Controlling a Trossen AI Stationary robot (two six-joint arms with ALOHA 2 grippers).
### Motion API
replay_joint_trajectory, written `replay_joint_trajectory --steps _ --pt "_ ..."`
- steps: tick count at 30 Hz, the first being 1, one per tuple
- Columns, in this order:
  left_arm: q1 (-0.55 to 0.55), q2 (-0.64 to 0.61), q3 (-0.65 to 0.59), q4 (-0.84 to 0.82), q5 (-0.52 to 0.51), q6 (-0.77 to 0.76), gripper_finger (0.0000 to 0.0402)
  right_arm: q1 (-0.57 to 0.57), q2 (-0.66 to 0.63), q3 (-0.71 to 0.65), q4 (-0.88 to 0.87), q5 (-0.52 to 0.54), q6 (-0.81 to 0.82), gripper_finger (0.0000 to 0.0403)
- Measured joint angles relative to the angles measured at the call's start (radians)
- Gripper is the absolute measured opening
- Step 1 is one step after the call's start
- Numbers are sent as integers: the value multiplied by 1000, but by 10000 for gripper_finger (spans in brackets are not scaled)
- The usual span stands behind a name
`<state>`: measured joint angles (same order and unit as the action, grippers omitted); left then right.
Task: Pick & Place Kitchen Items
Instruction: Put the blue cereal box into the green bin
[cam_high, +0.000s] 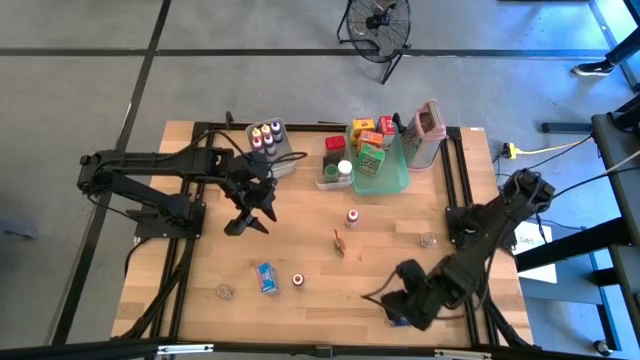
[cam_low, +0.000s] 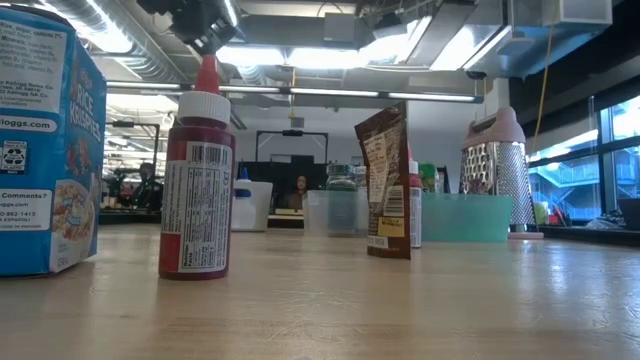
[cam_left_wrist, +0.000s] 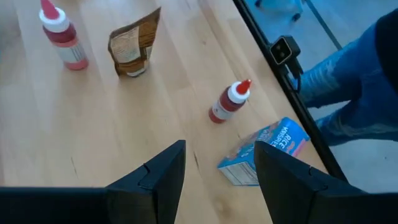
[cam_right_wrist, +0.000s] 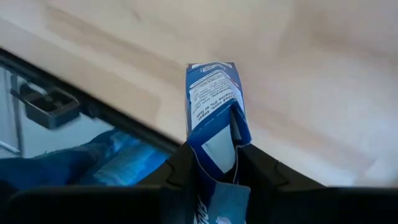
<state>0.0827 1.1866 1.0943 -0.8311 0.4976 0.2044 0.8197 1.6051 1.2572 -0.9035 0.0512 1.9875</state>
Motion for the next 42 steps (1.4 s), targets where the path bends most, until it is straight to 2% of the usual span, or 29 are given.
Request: replay_joint_trajectory --steps 4,11,14,18,26,34,39,42 --pt "28 0 0 14 2 1 185 -97 0 136 -196 37 -199 88" --pt "117 0 0 21 4 52 185 -267 -3 437 -686 112 -509 88" --pt "150 0 0 -13 43 53 185 -366 -69 449 -649 179 -736 88" --pt "189 0 0 -49 51 55 185 -548 -142 445 -664 241 -933 88" --pt "252 -1 0 -58 55 4 185 -900 -154 441 -667 210 -1424 88" --pt "319 -3 0 -49 100 -68 185 -1164 -151 355 -667 176 -1704 88" --pt "337 -3 0 -39 104 -102 185 -1280 -151 236 -645 173 -1824 88" --pt "345 -3 0 -25 104 -114 185 -1319 -151 158 -548 110 -1909 88"
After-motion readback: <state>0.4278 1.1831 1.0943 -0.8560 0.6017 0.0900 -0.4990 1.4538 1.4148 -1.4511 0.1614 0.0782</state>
